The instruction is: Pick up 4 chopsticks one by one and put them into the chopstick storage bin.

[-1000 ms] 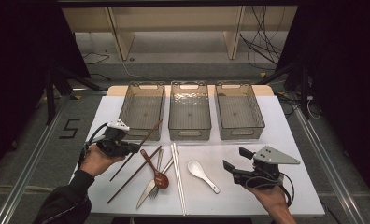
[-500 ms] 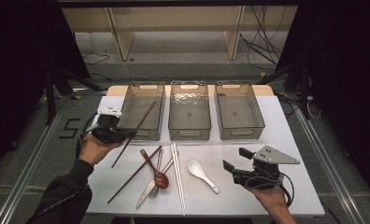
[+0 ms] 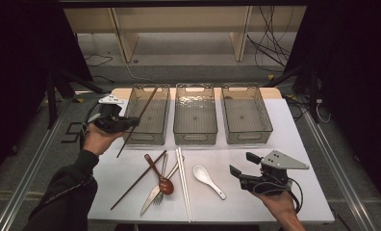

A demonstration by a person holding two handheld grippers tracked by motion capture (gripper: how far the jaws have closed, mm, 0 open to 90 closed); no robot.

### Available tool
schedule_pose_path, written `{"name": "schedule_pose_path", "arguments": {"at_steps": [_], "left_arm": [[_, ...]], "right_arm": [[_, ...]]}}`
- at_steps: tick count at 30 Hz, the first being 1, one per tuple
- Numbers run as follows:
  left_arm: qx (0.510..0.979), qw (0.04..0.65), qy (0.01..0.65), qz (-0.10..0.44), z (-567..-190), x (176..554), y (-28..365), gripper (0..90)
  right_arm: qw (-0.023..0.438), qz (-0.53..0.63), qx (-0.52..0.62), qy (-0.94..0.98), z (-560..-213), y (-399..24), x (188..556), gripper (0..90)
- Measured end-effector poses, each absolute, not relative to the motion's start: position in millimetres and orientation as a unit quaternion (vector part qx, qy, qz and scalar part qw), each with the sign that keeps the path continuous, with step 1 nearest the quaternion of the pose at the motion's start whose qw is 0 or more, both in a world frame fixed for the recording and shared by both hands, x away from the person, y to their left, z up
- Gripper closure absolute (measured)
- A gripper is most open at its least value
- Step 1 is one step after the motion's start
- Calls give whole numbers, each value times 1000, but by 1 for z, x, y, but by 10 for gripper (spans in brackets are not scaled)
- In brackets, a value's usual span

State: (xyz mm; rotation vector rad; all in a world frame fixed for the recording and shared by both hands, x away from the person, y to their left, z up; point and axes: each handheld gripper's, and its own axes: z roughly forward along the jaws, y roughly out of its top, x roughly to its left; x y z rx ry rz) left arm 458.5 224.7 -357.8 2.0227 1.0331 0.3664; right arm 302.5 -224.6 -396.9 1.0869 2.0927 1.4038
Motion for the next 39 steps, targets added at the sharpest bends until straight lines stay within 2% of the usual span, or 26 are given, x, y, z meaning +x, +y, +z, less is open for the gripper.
{"name": "schedule_pose_path", "arguments": {"at_steps": [19,39], "left_arm": [[780,428,423,172,-339,502,228,838],[766,433,434,193,-342,539,228,837]], "right_arm": [[196,505,387,747,-396,-225,302,274],[191,508,384,747,-396,-225,302,274]]}}
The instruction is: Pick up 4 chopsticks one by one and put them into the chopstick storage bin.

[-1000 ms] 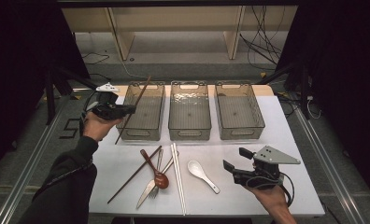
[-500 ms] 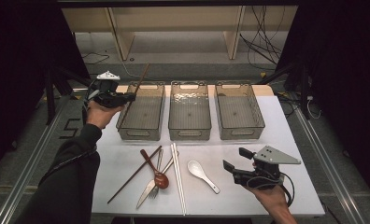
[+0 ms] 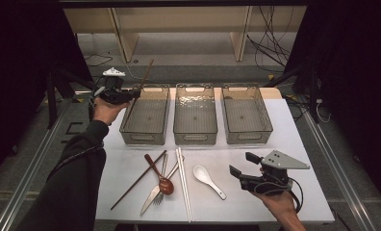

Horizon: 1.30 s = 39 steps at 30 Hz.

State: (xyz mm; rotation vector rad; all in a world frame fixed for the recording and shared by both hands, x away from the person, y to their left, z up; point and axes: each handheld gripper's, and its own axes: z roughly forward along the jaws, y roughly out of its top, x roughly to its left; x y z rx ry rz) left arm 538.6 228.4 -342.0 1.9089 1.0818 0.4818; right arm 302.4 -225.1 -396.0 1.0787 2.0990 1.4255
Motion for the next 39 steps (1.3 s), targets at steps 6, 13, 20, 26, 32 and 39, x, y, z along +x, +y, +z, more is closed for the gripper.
{"name": "schedule_pose_path", "arguments": {"at_steps": [6,13,20,26,32,39], "left_arm": [[767,425,439,197,-346,546,227,838],[765,423,443,198,-354,549,224,837],[761,423,451,196,-359,552,225,836],[763,417,454,195,-367,551,223,836],[767,408,457,190,-373,551,220,834],[767,401,462,194,-379,552,222,833]], "right_arm": [[191,508,384,747,-396,-225,302,274],[191,509,383,747,-396,-225,302,274],[191,510,381,747,-395,-225,302,274],[192,508,381,748,-395,-225,302,274],[191,508,382,748,-395,-225,302,274],[191,508,382,748,-395,-225,302,274]]}}
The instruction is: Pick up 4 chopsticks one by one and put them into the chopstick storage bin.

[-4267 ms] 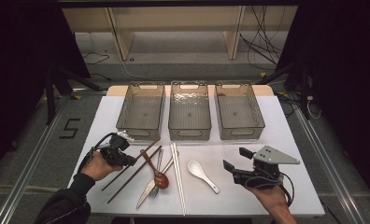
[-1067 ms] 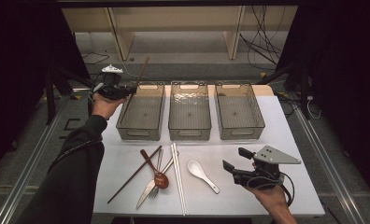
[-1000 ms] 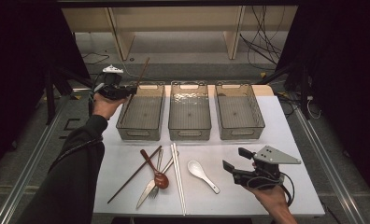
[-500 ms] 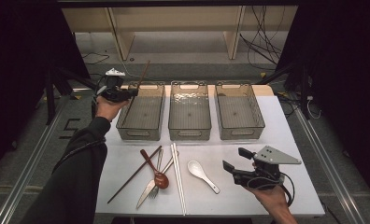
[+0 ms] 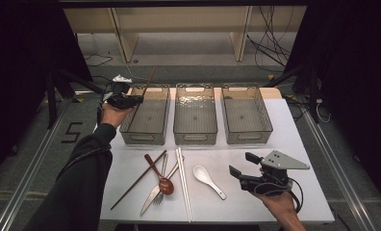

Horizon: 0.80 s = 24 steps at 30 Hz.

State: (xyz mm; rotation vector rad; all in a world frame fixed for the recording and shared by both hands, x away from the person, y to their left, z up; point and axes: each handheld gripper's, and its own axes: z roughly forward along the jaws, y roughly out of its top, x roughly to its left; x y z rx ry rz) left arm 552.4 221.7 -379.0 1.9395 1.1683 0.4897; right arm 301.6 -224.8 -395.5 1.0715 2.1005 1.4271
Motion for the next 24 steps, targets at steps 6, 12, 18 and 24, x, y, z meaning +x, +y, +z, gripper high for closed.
{"name": "schedule_pose_path", "arguments": {"at_steps": [6,12,18,24], "left_arm": [[772,388,465,191,-387,553,224,828],[763,387,484,185,-387,552,225,660],[757,386,503,156,-380,541,223,456],[761,397,497,130,-373,516,227,324]], "right_arm": [[192,508,382,748,-396,-225,302,274],[191,508,382,748,-396,-225,302,274],[193,507,383,748,-396,-225,302,274],[194,506,383,748,-396,-225,301,274]]}}
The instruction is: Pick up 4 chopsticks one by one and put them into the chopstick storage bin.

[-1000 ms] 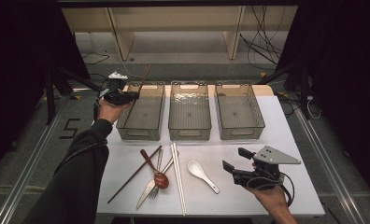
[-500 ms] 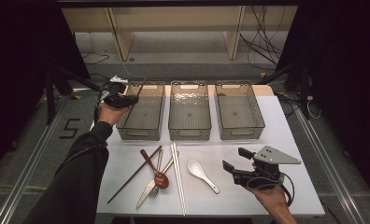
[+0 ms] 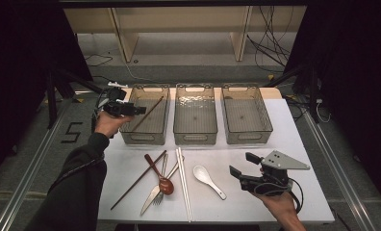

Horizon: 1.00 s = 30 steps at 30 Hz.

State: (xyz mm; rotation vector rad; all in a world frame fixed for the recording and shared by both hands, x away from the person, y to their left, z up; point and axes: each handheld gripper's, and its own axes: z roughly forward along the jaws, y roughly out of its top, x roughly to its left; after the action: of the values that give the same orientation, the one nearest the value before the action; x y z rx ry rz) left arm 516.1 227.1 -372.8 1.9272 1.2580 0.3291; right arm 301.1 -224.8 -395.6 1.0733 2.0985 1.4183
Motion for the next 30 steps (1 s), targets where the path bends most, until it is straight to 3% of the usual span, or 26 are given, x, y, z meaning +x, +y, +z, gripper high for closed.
{"name": "schedule_pose_path", "arguments": {"at_steps": [10,30], "left_arm": [[777,402,470,119,-366,474,225,218],[815,359,447,85,-393,427,215,196]], "right_arm": [[193,507,383,747,-396,-224,301,274],[195,508,383,746,-396,-226,300,274]]}}
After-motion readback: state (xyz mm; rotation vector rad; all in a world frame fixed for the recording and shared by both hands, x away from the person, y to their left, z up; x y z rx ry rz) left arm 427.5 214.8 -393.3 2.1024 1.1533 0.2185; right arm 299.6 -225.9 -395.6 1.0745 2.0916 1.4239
